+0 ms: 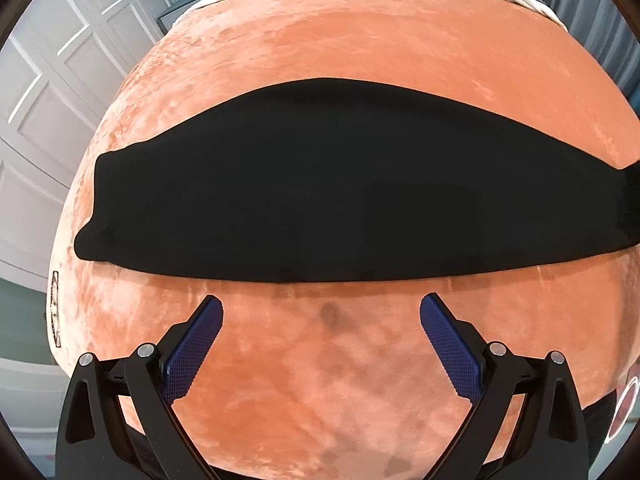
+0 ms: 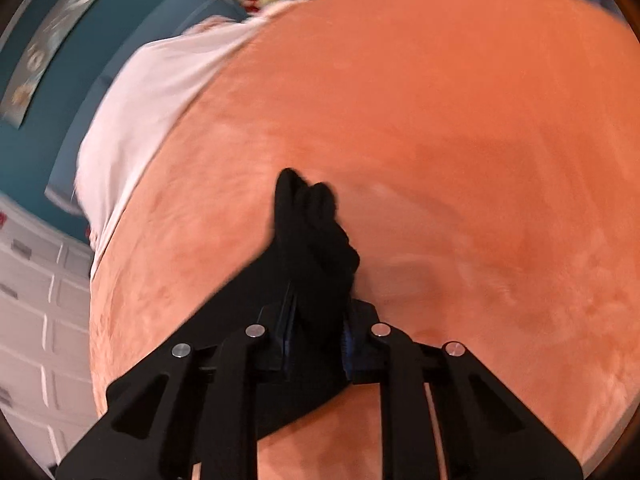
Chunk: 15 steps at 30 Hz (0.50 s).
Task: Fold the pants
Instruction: 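Grasp the trouser end with the right gripper and fold it over the bundle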
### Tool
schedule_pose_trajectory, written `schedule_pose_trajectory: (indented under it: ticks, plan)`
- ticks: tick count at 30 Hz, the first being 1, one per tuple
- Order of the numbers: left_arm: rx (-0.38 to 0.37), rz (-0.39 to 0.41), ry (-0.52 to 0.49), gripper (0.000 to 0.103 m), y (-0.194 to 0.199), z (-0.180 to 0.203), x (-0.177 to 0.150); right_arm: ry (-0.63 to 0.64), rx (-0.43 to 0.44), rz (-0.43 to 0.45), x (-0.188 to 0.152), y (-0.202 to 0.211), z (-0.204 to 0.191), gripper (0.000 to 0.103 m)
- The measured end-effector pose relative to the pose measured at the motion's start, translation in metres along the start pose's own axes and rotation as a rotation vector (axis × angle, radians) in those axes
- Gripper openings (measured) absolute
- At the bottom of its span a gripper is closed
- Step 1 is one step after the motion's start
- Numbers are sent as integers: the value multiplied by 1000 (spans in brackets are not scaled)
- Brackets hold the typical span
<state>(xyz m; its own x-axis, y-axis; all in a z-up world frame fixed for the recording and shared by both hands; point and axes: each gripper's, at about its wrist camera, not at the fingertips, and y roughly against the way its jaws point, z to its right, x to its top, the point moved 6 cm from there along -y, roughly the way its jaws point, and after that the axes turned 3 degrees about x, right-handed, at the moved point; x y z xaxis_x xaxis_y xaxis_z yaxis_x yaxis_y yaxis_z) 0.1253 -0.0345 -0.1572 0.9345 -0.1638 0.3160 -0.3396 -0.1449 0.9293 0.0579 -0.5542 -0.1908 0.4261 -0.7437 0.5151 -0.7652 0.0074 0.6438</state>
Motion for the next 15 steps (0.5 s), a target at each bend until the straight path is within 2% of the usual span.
schedule_pose_trajectory:
  ticks: [3,6,7,10,12,15]
  plan:
    - [-13,5,24,98,2,-13,-5,99,57,-11,-10,9,-55,16]
    - [-30,7,61,98,5,-35,-12,255,134,-63,-42,4,-147,16]
    - [-40,9,81,98,7,-45,-15,282,149,-78,-50,0,-164,16]
    - [-52,12,120,98,9,-72,-22,402,194,-146,-97,-19,-239,16]
    - [-45,20,137,98,11,-90,-26,448,199,-172,-120,-29,-265,16]
    - [-28,36,155,98,14,-119,-34,532,223,-237,-173,-52,-316,17]
